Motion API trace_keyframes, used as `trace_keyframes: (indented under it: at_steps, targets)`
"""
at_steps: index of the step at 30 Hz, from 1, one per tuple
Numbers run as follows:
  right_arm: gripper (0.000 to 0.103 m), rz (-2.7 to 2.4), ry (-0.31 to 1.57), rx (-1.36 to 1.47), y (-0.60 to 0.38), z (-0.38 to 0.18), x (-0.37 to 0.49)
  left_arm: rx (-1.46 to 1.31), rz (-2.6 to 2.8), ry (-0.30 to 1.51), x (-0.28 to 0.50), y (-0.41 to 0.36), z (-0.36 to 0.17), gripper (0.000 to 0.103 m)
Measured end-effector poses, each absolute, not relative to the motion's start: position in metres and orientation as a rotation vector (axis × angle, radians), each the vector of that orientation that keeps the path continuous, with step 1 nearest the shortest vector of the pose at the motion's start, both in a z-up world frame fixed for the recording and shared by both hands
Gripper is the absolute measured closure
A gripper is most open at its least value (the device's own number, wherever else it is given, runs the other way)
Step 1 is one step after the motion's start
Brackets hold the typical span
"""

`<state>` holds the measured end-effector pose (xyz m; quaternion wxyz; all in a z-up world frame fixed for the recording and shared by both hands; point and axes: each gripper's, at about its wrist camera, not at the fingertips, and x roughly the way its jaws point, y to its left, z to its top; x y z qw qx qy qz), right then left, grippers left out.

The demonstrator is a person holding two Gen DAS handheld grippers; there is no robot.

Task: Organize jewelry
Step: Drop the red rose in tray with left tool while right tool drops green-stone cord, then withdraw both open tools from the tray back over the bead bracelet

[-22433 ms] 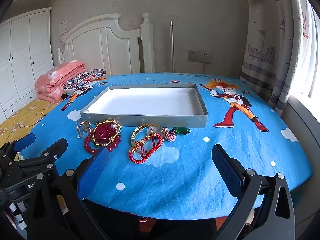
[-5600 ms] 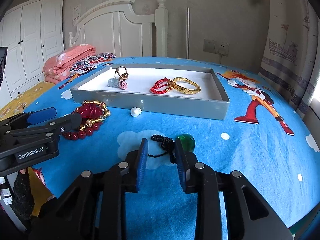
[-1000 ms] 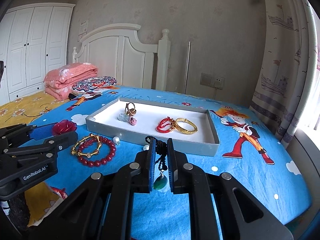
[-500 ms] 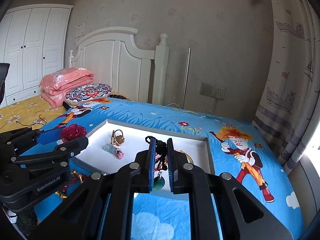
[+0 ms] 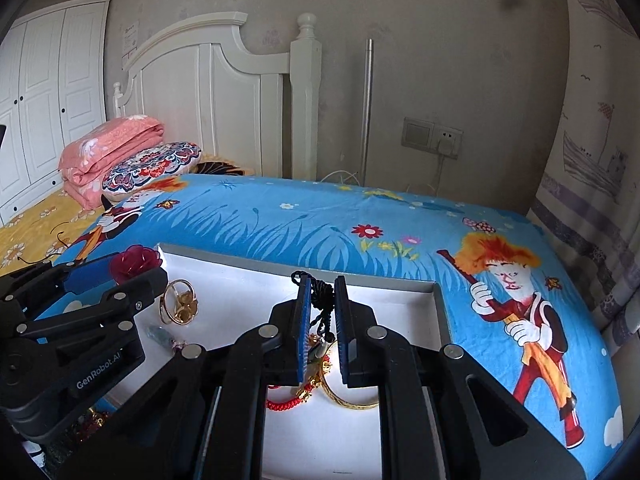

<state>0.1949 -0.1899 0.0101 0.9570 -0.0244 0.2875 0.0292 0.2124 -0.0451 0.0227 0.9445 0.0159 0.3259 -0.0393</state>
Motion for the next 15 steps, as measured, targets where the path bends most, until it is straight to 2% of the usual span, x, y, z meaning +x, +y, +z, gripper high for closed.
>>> trace_keyframes:
  at_steps: [1,2,3,4,10,15]
  targets:
    - [0.084,0.055,0.587,-0.043,-0.191,0.008,0.195,0.029,-0.074,0.672,0.215,-0.044,0.021,0.053]
    - [0.081,0.057,0.590,-0.038,-0.193,0.008,0.195,0.022,-0.071,0.676,0.215,-0.042,0.020,0.043]
    - [0.072,0.059,0.591,-0.034,-0.194,0.007,0.194,0.016,-0.069,0.673,0.215,-0.040,0.021,0.037]
    - [0.064,0.060,0.586,-0.030,-0.194,0.008,0.191,0.015,-0.061,0.667,0.214,-0.038,0.021,0.035]
    - [0.063,0.094,0.555,-0.037,-0.192,0.018,0.159,0.002,-0.077,0.655,0.193,-0.025,0.027,0.034]
    - [0.063,0.136,0.520,-0.052,-0.188,0.017,0.105,-0.024,-0.084,0.595,0.142,-0.009,0.032,0.018]
